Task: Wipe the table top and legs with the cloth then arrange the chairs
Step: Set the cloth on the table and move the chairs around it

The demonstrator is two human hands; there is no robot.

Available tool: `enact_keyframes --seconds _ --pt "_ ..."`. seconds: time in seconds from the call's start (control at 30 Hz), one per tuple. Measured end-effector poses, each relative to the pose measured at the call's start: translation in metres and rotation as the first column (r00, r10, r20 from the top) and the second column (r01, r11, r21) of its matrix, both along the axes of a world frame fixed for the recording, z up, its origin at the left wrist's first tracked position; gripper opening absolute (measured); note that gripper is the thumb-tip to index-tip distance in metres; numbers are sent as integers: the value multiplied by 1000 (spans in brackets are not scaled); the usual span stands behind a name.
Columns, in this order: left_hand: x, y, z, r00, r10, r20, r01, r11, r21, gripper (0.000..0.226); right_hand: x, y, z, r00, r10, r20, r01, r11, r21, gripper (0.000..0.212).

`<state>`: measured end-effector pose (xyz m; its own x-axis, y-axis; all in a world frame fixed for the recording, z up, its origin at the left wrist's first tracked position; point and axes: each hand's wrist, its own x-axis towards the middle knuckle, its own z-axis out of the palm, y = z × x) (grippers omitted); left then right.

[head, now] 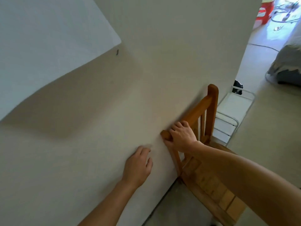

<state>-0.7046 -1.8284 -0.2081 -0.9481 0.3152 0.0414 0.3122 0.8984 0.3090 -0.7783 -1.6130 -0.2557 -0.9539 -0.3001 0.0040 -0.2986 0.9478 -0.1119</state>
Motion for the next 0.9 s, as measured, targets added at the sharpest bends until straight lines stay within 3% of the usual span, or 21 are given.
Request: enact_keyframes --seconds 0.3,0.47,0.53,0.73,0.9 --pt "-25 33 6 1000 -23 13 22 999 34 24 58 43 -2 984 161 -76 -164 986 -30 68" --pt "-58 79 13 978 -207 -6 207 978 18 27 107 77 -2 982 175 -75 -178 983 -37 57" --pt "-65 99 16 950 -311 -28 311 950 -2 28 127 85 6 989 145 -10 -145 989 -38 58" --pt "-50 162 17 733 -664 -146 659 747 -89 38 204 89 18 980 42 197 -46 999 15 55" --pt "-33 188 5 528 -849 -27 795 505 -336 55 274 93 31 964 -69 257 64 998 27 51"
